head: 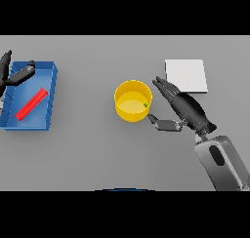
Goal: Pick up the red beaker and tilt it to pour out 1 green nut into yellow bowl. Pick up the yellow bowl and place it on the metallic measuring scale.
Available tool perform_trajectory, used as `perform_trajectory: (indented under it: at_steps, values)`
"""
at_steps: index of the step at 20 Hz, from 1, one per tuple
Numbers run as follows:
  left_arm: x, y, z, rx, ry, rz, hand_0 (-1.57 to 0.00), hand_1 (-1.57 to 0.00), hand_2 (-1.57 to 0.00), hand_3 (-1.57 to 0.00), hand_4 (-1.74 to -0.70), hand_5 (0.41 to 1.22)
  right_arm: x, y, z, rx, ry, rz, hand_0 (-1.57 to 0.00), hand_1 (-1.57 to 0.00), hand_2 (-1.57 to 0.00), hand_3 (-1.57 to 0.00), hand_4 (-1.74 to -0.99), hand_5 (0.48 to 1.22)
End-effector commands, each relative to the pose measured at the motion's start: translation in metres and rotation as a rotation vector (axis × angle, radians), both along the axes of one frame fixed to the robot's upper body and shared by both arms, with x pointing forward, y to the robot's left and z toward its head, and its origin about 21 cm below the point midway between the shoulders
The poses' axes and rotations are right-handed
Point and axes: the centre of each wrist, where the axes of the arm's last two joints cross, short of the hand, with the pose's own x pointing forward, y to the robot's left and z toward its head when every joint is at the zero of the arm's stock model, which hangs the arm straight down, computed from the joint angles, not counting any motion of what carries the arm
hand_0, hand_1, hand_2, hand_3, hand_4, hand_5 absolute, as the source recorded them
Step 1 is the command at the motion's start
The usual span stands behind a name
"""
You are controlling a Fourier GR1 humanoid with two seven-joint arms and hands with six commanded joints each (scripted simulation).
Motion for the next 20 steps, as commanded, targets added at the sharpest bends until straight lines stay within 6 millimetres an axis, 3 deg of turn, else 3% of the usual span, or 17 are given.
perform_trajectory:
  at_steps: [1, 11, 20]
  values:
    - [0.0, 0.0, 0.0, 0.002, -0.009, 0.0, 0.0, 0.0, 0.0, 0.0, -0.8, 0.708, 0.003, 0.001, 0.001, -0.064, -0.008, 0.041, 0.0, 0.0, 0.0, 0.0, -1.278, 0.669]
    - [0.003, -0.002, 0.004, 0.015, -0.006, -0.012, 0.0, 0.0, 0.0, 0.0, -0.8, 0.718, 0.047, 0.035, 0.017, -0.383, 0.003, 0.312, 0.0, 0.0, 0.0, 0.0, -1.277, 0.677]
    - [0.004, 0.001, 0.002, 0.014, -0.006, -0.014, 0.0, 0.0, 0.0, 0.0, -0.8, 0.733, 0.066, 0.061, 0.002, -0.503, 0.094, 0.439, 0.0, 0.0, 0.0, 0.0, -1.26, 0.679]
